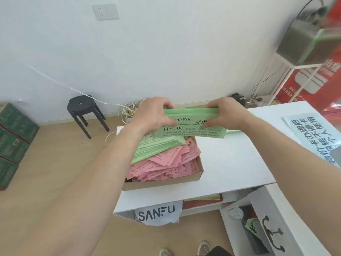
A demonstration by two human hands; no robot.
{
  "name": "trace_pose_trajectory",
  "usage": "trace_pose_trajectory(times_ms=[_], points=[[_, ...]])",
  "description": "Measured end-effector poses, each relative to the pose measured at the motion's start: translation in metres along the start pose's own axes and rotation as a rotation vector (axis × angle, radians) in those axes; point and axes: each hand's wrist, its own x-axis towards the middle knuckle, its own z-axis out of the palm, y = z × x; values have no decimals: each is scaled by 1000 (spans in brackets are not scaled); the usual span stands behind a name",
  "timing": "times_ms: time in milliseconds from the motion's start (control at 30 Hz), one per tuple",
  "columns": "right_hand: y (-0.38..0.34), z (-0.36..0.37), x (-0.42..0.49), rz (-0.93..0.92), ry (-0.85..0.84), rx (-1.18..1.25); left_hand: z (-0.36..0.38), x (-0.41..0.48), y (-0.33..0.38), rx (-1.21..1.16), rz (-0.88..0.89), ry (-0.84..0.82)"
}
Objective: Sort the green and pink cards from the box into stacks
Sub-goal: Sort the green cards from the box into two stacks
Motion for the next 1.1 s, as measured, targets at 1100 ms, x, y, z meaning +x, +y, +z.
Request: trace_pose_trajectory(times_ms=[1100], points=[[305, 108, -72, 408, 305, 850, 309, 36, 97, -787, -492, 169]])
